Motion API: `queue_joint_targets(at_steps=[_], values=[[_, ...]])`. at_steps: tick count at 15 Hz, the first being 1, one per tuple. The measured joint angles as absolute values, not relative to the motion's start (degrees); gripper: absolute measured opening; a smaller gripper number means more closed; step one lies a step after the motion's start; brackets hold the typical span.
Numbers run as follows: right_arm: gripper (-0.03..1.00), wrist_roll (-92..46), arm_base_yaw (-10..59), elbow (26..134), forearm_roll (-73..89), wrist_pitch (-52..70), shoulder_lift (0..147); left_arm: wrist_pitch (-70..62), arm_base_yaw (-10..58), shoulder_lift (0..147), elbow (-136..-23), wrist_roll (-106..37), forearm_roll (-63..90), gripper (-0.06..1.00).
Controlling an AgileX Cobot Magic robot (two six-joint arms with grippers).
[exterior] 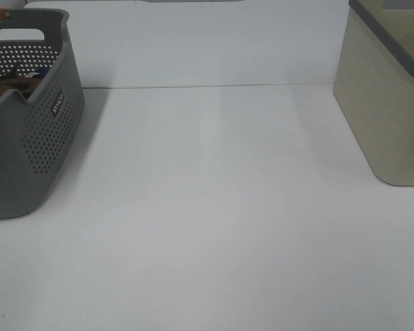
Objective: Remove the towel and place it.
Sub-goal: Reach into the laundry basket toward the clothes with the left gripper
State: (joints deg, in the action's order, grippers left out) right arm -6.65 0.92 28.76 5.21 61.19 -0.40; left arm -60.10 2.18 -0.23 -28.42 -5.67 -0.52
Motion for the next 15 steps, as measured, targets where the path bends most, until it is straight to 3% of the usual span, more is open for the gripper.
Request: queue_joint_targets(at_steps=[15], values=[[0.73,-6.65,0.92,28.76,5.21,61.19,-0.40,-60.10,2.18,-0.23,-28.42,-5.67,-0.52,0.87]])
